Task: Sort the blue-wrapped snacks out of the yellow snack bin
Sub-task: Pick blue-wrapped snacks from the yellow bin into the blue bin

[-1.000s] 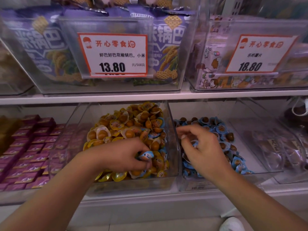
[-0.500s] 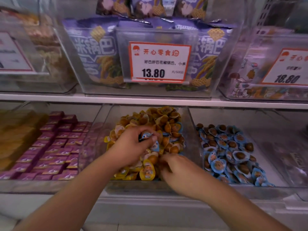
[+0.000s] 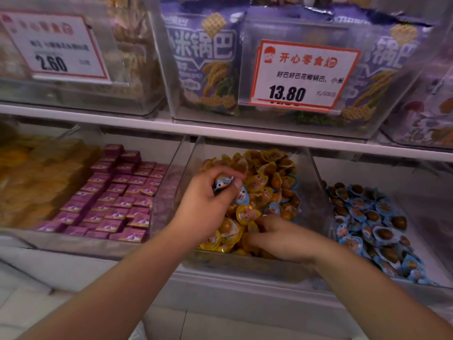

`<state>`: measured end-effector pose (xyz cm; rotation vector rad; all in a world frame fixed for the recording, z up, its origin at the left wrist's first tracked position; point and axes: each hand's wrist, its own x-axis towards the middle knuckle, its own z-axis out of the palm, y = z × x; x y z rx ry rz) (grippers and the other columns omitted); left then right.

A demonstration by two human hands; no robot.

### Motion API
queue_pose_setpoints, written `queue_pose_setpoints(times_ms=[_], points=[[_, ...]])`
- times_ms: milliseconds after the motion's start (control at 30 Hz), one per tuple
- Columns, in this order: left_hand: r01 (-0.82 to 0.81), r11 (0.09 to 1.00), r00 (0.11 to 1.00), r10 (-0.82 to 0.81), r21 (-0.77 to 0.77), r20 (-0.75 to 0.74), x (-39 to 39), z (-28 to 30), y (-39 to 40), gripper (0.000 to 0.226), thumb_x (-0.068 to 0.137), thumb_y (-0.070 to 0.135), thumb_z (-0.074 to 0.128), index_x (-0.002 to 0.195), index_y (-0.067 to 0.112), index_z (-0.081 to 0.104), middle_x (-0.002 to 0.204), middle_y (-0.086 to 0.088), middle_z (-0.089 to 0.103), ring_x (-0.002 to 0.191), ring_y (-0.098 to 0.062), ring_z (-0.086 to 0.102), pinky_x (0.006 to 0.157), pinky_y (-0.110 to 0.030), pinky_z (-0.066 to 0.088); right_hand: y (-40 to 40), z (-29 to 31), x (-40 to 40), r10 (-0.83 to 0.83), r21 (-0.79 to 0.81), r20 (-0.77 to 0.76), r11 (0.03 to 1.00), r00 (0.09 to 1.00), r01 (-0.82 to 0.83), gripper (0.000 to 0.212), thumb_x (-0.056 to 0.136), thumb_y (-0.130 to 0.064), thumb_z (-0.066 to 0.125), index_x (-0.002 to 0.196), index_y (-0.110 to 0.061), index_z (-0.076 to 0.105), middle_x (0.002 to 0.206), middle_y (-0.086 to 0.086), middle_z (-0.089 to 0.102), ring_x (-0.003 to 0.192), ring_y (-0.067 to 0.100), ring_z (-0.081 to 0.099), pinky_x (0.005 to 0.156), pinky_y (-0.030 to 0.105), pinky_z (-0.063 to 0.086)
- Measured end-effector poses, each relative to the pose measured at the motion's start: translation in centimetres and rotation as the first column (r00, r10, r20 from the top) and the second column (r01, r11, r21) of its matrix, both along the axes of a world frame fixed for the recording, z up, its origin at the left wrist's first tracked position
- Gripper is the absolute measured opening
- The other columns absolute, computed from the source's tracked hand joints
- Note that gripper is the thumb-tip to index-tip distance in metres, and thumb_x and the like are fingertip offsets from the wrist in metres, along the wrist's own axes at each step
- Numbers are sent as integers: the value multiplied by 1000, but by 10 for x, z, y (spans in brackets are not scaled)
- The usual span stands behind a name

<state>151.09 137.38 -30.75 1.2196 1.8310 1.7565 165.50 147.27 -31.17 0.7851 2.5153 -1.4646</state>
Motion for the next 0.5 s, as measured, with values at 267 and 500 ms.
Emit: queue_pose_setpoints(times_ms=[267, 500], points=[[-10, 994, 993, -3, -111, -121, 6, -10, -7, 10, 95, 19, 65, 95, 28, 70, 89, 19, 68, 85, 3, 65, 67, -11, 48, 5, -10, 0, -18, -145, -52, 989, 999, 10, 27, 83, -13, 77, 107, -23, 69, 107, -12, 74, 100, 0, 66, 89, 19, 51], [-18, 996, 989, 5, -88, -147, 9, -7, -4, 13, 95, 18, 64, 95, 30, 68, 91, 18, 68, 85, 4, 65, 65, -8, 48, 14, -7, 5, -431, -98, -394, 898, 811, 429, 41, 77, -3, 81, 103, -31, 67, 92, -17, 73, 91, 6, 68, 76, 14, 54]])
